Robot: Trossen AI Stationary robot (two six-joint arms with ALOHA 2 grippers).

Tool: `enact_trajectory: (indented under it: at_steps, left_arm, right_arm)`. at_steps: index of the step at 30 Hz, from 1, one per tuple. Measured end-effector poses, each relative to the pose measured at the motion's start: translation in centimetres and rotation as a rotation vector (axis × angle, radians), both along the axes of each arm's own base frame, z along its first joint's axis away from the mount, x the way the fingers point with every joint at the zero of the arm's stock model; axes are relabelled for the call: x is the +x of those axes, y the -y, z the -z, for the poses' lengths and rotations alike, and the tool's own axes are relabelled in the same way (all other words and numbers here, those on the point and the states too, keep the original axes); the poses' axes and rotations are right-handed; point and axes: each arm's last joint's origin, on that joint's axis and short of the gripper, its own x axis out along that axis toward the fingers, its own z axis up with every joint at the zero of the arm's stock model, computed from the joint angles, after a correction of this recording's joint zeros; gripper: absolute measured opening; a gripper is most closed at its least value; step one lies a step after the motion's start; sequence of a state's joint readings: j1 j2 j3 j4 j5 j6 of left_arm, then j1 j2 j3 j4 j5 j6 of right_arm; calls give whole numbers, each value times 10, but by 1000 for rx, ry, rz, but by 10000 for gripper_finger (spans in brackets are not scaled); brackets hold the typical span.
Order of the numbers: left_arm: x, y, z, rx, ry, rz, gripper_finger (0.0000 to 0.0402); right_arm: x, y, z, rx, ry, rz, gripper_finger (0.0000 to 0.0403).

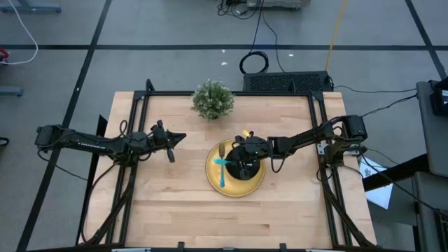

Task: Set table place
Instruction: Put the blue spoon into the black bowl on the yellow plate

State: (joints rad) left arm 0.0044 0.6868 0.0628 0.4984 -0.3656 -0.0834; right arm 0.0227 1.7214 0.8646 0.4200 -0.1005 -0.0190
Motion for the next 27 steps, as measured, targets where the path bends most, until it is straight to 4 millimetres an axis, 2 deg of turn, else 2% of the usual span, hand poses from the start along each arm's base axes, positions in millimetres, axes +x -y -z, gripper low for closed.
enact_trajectory:
  at_steps: [18,27]
  left_arm:
    - [0,0,0,-4,2,-1,24]
    - [0,0,0,-4,2,-1,24]
  right_arm:
    - [0,0,0,20,-6,12,55]
    - [0,0,0,19,-5,12,77]
